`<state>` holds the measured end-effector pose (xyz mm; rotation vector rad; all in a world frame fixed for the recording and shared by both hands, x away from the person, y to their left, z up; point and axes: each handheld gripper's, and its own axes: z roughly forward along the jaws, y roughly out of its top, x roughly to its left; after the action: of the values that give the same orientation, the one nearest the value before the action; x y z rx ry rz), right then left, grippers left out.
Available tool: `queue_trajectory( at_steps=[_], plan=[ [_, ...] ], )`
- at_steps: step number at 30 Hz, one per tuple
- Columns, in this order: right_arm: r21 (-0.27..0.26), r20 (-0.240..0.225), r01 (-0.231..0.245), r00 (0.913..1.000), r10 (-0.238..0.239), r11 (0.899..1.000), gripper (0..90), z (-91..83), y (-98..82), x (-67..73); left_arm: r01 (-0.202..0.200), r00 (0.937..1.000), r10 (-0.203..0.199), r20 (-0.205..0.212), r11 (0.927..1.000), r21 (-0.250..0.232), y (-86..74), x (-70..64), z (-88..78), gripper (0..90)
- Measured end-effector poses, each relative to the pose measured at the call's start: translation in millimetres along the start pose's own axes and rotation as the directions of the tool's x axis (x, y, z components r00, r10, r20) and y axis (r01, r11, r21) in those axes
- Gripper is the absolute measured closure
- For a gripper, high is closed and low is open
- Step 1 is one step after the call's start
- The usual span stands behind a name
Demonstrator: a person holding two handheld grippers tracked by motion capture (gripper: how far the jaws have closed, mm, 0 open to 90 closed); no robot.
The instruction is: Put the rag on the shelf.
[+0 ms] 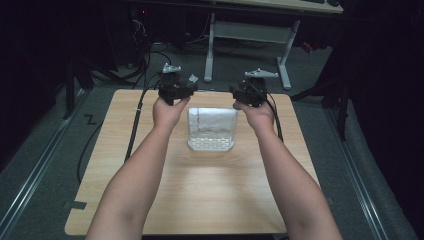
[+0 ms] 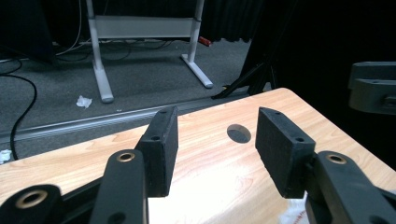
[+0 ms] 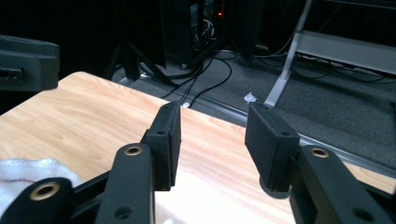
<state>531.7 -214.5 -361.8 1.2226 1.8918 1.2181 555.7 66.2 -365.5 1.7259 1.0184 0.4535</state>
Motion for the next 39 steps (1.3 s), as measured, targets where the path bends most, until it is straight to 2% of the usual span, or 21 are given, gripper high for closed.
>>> queue_trajectory(
  at_steps=[2, 5, 6, 8, 12, 13, 14, 18, 21, 22, 23, 24, 25, 28, 29, 30, 31, 35, 37, 38, 39],
  plan=[
    [-0.016, 0.002, -0.003, 1.0, 0.003, 1.0, 55.0, -12.1, -6.8, -2.5, -0.01, 0.9998, 0.01, -0.017, 0.9999, 0.003, -4.4, 2.0, -8.1, 49.2],
    [-0.018, 0.008, -0.001, 1.0, 0.001, 1.0, 54.8, -19.2, -11.9, -4.9, -0.004, 0.9998, 0.004, -0.018, 1.0, -0.001, -9.0, 4.1, -14.3, 48.8],
    [-0.02, 0.009, -0.009, 0.9999, 0.009, 1.0, 54.6, -26.4, -17.0, -6.5, -0.01, 0.9997, 0.01, -0.024, 0.9999, 0.001, -14.4, 5.6, -21.6, 48.5],
    [-0.021, 0.014, -0.004, 0.9999, 0.004, 1.0, 54.5, -30.5, -19.6, -7.2, -0.013, 0.9996, 0.013, -0.026, 0.9999, 0.002, -16.2, 6.0, -24.3, 48.2],
    [-0.038, 0.037, 0.007, 0.9993, -0.006, 0.999, 55.6, -50.5, -32.8, -10.8, -0.022, 0.9991, 0.023, -0.035, 0.9997, 0.007, -28.2, 9.3, -40.5, 48.1],
    [-0.038, 0.044, 0.014, 0.9989, -0.013, 0.999, 55.7, -54.0, -35.7, -11.4, -0.026, 0.9989, 0.026, -0.039, 0.9997, 0.0, -35.4, 10.3, -48.3, 48.2],
    [-0.038, 0.044, 0.014, 0.9989, -0.013, 0.999, 55.7, -54.0, -35.7, -11.4, -0.026, 0.9989, 0.026, -0.039, 0.9997, 0.0, -35.4, 10.3, -48.3, 48.3],
    [-0.04, 0.054, 0.021, 0.9984, -0.019, 0.999, 55.6, -67.6, -47.3, -12.8, -0.039, 0.9981, 0.039, -0.048, 0.9992, 0.0, -47.3, 13.3, -66.4, 48.3],
    [-0.039, 0.059, 0.045, 0.9974, -0.042, 0.998, 57.2, -81.0, -58.2, -11.5, -0.024, 0.9986, 0.023, -0.047, 0.9996, -0.013, -58.1, 17.3, -88.2, 48.6],
    [-0.039, 0.059, 0.045, 0.9974, -0.042, 0.998, 57.2, -81.0, -58.2, -11.5, -0.024, 0.9986, 0.023, -0.047, 0.9996, -0.013, -58.1, 17.3, -88.2, 48.7],
    [-0.027, 0.062, 0.06, 0.9964, -0.059, 0.998, 57.4, -88.0, -62.1, -9.2, -0.02, 0.9989, 0.019, -0.043, 0.9996, -0.021, -63.3, 17.4, -100.0, 48.6],
    [-0.027, 0.062, 0.06, 0.9964, -0.059, 0.998, 57.4, -88.0, -62.1, -9.2, -0.02, 0.9989, 0.019, -0.043, 0.9996, -0.021, -63.3, 17.4, -100.0, 48.6],
    [-0.049, 0.06, 0.073, 0.9957, -0.07, 0.996, 57.8, -96.2, -67.1, -6.4, -0.04, 0.998, 0.038, -0.051, 0.9988, -0.03, -69.4, 15.8, -111.5, 48.6],
    [-0.049, 0.048, 0.07, 0.9966, -0.067, 0.996, 57.2, -103.0, -71.2, -3.3, -0.057, 0.9971, 0.055, -0.053, 0.9979, -0.031, -76.5, 13.9, -121.3, 48.5],
    [-0.046, 0.046, 0.085, 0.9955, -0.083, 0.995, 57.1, -107.6, -75.4, 1.5, -0.066, 0.9967, 0.064, -0.049, 0.9974, -0.029, -85.7, 11.8, -128.6, 48.5],
    [-0.046, 0.046, 0.085, 0.9955, -0.083, 0.995, 57.1, -107.6, -75.4, 1.5, -0.066, 0.9967, 0.064, -0.049, 0.9974, -0.029, -85.7, 11.8, -128.6, 48.5],
    [-0.061, 0.047, 0.089, 0.9952, -0.086, 0.994, 57.1, -110.1, -78.6, 4.2, -0.069, 0.9966, 0.068, -0.047, 0.9973, -0.024, -90.8, 10.7, -131.5, 48.5],
    [-0.063, 0.013, 0.086, 0.9963, -0.085, 0.994, 57.6, -115.9, -88.5, 15.2, -0.061, 0.9977, 0.06, -0.031, 0.9981, -0.013, -112.9, 5.8, -138.4, 48.4],
    [-0.048, -0.005, 0.103, 0.9946, -0.104, 0.993, 57.8, -119.1, -95.9, 26.0, -0.079, 0.9964, 0.079, -0.029, 0.9968, 0.004, -129.0, 0.3, -140.4, 48.1],
    [-0.048, -0.005, 0.103, 0.9946, -0.104, 0.993, 57.8, -119.1, -95.9, 26.0, -0.079, 0.9964, 0.079, -0.029, 0.9968, 0.004, -129.0, 0.3, -140.4, 48.1],
    [-0.065, -0.008, 0.129, 0.9914, -0.13, 0.989, 58.2, -122.3, -102.8, 33.7, -0.076, 0.9969, 0.077, -0.018, 0.9969, 0.017, -140.2, -3.0, -140.5, 48.0]
  ],
)
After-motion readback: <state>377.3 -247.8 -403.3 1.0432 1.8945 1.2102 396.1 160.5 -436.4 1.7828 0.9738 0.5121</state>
